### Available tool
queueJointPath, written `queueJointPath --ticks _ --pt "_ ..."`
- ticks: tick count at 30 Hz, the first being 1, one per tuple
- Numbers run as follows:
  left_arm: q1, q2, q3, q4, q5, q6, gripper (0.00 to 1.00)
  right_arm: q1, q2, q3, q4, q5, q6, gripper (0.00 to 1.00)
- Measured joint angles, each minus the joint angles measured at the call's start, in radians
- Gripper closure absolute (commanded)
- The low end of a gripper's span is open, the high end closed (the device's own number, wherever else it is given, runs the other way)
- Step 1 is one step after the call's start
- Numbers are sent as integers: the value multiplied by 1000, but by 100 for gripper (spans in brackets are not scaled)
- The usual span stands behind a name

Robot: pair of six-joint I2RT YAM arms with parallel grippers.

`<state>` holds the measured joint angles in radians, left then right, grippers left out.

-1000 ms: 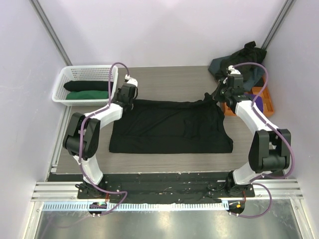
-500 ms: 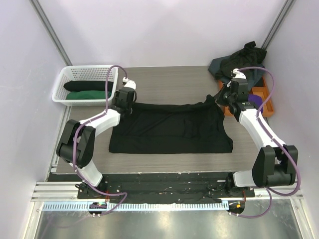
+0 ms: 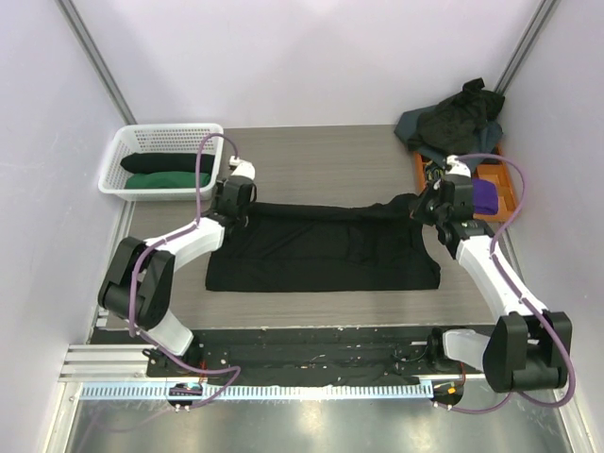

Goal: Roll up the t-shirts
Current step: Fold the T-shirt at the center of the board.

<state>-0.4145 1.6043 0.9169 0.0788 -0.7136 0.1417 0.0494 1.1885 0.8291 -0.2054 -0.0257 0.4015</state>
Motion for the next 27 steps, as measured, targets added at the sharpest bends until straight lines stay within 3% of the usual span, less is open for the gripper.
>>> queueJointPath --ticks 12,27 --pt "-72 -47 -114 -2 -29 -60 100 1 -194 -224 29 48 65 96" --pt "-79 -73 -188 -1 -122 -61 100 1 -288 -382 59 50 110 96"
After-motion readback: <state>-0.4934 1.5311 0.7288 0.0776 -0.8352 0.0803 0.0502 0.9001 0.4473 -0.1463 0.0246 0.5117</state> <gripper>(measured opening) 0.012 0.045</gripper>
